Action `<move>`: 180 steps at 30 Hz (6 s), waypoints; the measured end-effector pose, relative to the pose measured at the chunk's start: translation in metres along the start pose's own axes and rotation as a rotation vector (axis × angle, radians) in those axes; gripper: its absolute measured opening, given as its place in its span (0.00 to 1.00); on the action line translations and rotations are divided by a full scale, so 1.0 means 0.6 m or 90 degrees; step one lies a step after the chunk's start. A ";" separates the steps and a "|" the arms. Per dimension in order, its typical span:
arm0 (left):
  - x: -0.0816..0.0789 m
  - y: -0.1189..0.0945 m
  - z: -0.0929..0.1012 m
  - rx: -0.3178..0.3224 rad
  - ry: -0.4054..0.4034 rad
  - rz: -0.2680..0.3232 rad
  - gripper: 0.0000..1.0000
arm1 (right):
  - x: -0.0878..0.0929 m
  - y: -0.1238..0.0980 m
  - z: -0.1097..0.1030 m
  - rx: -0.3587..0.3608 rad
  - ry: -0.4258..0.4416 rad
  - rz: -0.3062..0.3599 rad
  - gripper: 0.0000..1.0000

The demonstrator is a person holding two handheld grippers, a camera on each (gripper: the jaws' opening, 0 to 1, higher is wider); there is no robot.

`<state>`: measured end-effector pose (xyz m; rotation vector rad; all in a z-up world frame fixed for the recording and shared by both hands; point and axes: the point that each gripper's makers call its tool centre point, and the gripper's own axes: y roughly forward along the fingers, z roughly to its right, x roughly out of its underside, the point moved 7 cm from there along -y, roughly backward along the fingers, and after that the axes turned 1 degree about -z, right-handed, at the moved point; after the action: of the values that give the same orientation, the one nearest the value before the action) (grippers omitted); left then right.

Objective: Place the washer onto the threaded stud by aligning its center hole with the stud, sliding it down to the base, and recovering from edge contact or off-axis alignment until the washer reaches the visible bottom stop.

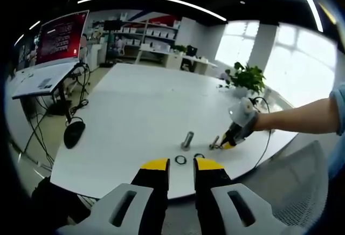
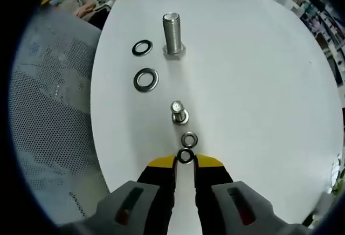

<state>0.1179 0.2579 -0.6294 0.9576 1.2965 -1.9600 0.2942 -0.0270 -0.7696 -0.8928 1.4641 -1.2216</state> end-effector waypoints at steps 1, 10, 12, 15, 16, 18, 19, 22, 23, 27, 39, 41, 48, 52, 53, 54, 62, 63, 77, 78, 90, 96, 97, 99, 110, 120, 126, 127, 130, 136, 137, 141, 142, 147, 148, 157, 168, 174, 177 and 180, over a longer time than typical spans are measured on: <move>0.000 0.000 0.000 -0.001 0.000 -0.001 0.15 | -0.001 -0.003 0.000 0.001 0.000 0.002 0.14; 0.001 0.000 0.000 -0.001 0.000 -0.003 0.15 | -0.005 -0.022 -0.001 -0.006 0.019 0.031 0.14; 0.001 0.000 0.000 -0.001 0.001 -0.004 0.15 | -0.007 -0.028 -0.005 -0.005 0.017 0.039 0.14; 0.001 0.000 0.000 -0.001 0.001 -0.003 0.15 | -0.013 -0.038 -0.007 -0.005 0.029 0.062 0.14; 0.001 0.000 0.000 -0.001 0.000 -0.003 0.15 | -0.015 -0.042 -0.008 -0.003 0.030 0.069 0.14; 0.001 0.000 0.000 -0.001 0.001 -0.004 0.15 | -0.020 -0.049 -0.012 -0.001 0.031 0.081 0.14; 0.001 0.000 0.000 -0.001 0.001 -0.004 0.15 | -0.021 -0.052 -0.013 0.001 0.030 0.086 0.14; 0.001 0.000 0.000 -0.001 0.001 -0.004 0.15 | -0.027 -0.061 -0.014 0.005 0.032 0.101 0.14; 0.001 0.000 0.000 -0.001 0.001 -0.004 0.15 | -0.030 -0.066 -0.015 0.008 0.031 0.106 0.14; 0.002 0.000 0.000 0.002 0.004 -0.008 0.15 | -0.037 -0.080 -0.021 0.024 0.009 0.113 0.14; 0.002 0.000 0.000 -0.001 0.004 -0.008 0.15 | -0.067 -0.098 -0.028 0.037 -0.020 0.136 0.14; 0.002 0.000 0.000 -0.002 0.004 -0.008 0.15 | -0.069 -0.094 -0.024 0.043 -0.030 0.126 0.14; 0.003 0.000 0.000 -0.002 0.003 -0.011 0.15 | -0.075 -0.081 -0.018 0.041 -0.042 0.106 0.14; 0.003 0.000 -0.001 -0.003 0.002 -0.011 0.15 | -0.075 -0.075 -0.016 0.035 -0.046 0.096 0.14; 0.003 0.000 -0.001 -0.003 0.002 -0.011 0.15 | -0.075 -0.074 -0.016 0.034 -0.047 0.094 0.14; 0.003 0.000 -0.001 -0.004 0.002 -0.012 0.15 | -0.076 -0.074 -0.017 0.033 -0.049 0.093 0.14; 0.003 0.000 -0.001 -0.004 0.000 -0.013 0.15 | -0.076 -0.064 -0.018 0.023 -0.060 0.077 0.13; 0.003 0.000 -0.001 -0.004 0.000 -0.013 0.15 | -0.076 -0.061 -0.018 0.021 -0.062 0.072 0.13; 0.002 0.000 -0.001 -0.005 0.000 -0.010 0.15 | -0.082 -0.038 -0.023 0.014 -0.069 0.044 0.03; 0.002 0.000 -0.001 -0.005 -0.001 -0.009 0.15 | -0.088 -0.037 -0.024 0.014 -0.071 0.048 0.03; 0.002 0.000 -0.002 -0.006 -0.003 -0.008 0.15 | -0.147 0.000 -0.028 -0.005 -0.071 0.054 0.10; 0.002 0.000 -0.002 -0.006 -0.005 -0.008 0.15 | -0.166 0.026 -0.027 -0.018 -0.045 0.060 0.13; 0.002 0.001 -0.002 -0.006 -0.005 -0.009 0.15 | -0.168 0.030 -0.027 -0.018 -0.044 0.060 0.13; 0.002 0.001 -0.002 -0.006 -0.006 -0.006 0.15 | -0.171 0.038 -0.029 -0.016 -0.046 0.057 0.13; 0.002 0.001 -0.004 -0.011 -0.007 -0.006 0.15 | -0.186 0.056 -0.030 -0.008 -0.062 0.050 0.14; 0.001 0.002 -0.004 -0.011 -0.009 -0.006 0.15 | -0.179 0.032 -0.027 -0.004 -0.065 0.079 0.09; 0.001 0.001 -0.003 -0.010 -0.009 -0.003 0.14 | -0.164 0.001 -0.019 -0.007 -0.023 0.133 0.09; 0.001 0.001 -0.003 -0.010 -0.009 -0.003 0.14 | -0.159 -0.004 -0.017 -0.011 -0.015 0.140 0.09; 0.001 0.001 -0.003 -0.010 -0.008 -0.004 0.14 | -0.148 -0.013 -0.014 -0.012 -0.006 0.156 0.08; 0.001 0.001 -0.003 -0.010 -0.008 -0.006 0.14 | -0.126 -0.023 0.000 -0.018 0.040 0.215 0.08; 0.002 0.001 -0.003 -0.010 -0.008 -0.006 0.14 | -0.123 -0.024 0.001 -0.016 0.045 0.223 0.08; 0.003 0.001 -0.003 -0.011 -0.007 -0.009 0.14 | -0.112 -0.030 -0.001 -0.003 0.036 0.233 0.08; 0.003 0.001 -0.003 -0.011 -0.007 -0.009 0.14 | -0.109 -0.030 -0.001 0.001 0.028 0.236 0.08; 0.002 0.001 -0.003 -0.010 -0.007 -0.007 0.14 | -0.098 -0.033 -0.005 0.000 0.028 0.246 0.08; 0.002 0.001 -0.003 -0.010 -0.007 -0.008 0.14 | -0.096 -0.031 -0.005 0.000 0.025 0.244 0.08; 0.003 0.001 -0.003 -0.010 -0.006 -0.010 0.14 | -0.087 -0.036 -0.010 -0.010 0.010 0.246 0.12; 0.001 0.000 -0.002 -0.009 -0.005 -0.007 0.14 | -0.075 -0.047 0.000 -0.010 -0.026 0.189 0.19; 0.001 0.000 -0.003 -0.009 -0.006 -0.006 0.14 | -0.060 -0.035 0.007 -0.002 -0.022 0.139 0.19; 0.001 0.000 -0.003 -0.009 -0.006 -0.005 0.14 | -0.052 -0.026 0.010 0.006 -0.032 0.108 0.19; 0.001 0.000 -0.003 -0.009 -0.006 -0.005 0.14 | -0.044 -0.015 0.012 0.003 -0.039 0.073 0.19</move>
<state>0.1181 0.2595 -0.6306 0.9368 1.3088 -1.9571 0.3069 -0.0058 -0.7549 -0.8242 1.4423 -1.1032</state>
